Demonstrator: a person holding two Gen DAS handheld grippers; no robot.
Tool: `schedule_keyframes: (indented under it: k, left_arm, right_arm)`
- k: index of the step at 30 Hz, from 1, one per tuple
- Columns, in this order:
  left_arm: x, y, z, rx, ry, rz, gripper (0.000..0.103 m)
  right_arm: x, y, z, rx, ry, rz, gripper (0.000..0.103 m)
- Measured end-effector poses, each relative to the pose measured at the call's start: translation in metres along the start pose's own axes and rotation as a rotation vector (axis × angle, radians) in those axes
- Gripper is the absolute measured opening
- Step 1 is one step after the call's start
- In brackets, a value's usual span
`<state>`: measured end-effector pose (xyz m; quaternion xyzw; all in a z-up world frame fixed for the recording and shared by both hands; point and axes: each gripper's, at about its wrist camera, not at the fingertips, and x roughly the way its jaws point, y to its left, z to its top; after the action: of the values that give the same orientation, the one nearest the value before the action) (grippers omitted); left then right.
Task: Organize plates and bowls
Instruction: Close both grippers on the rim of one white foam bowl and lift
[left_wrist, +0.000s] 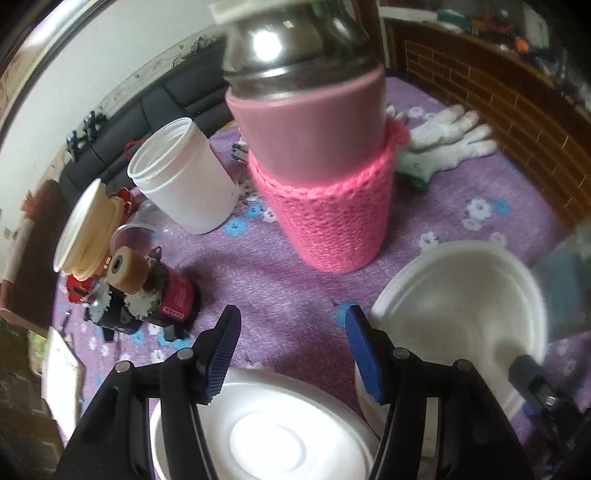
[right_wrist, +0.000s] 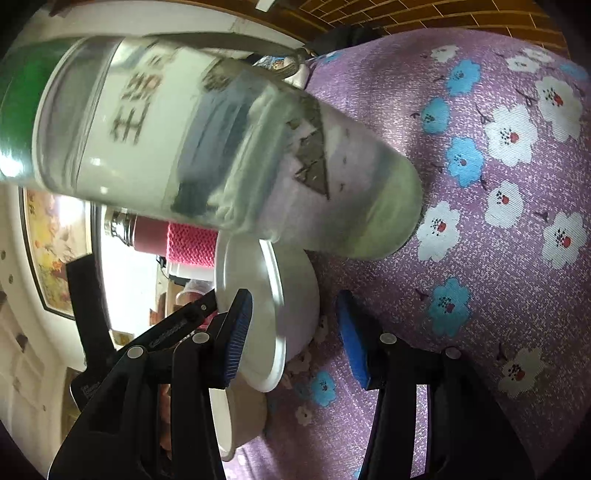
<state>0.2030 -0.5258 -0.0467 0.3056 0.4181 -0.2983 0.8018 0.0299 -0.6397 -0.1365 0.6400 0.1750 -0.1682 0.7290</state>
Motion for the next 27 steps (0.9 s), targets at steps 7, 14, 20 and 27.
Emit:
schedule_keyframes:
  k: [7, 14, 20, 27]
  left_arm:
    - [-0.016, 0.005, 0.004, -0.063, -0.016, -0.154, 0.06]
    - [0.005, -0.013, 0.002, -0.051, 0.046, -0.185, 0.06]
    - [0.014, -0.018, -0.001, -0.067, 0.062, -0.234, 0.059]
    - [0.016, -0.028, -0.002, -0.048, 0.054, -0.24, 0.031]
  right_arm:
    - [0.007, 0.006, -0.002, -0.03, -0.004, -0.026, 0.047]
    - [0.006, 0.002, -0.001, -0.037, 0.0, -0.027, 0.047]
    - [0.009, 0.003, -0.005, -0.05, 0.006, -0.034, 0.047]
    - [0.005, -0.007, -0.001, -0.013, 0.004, -0.051, 0.031]
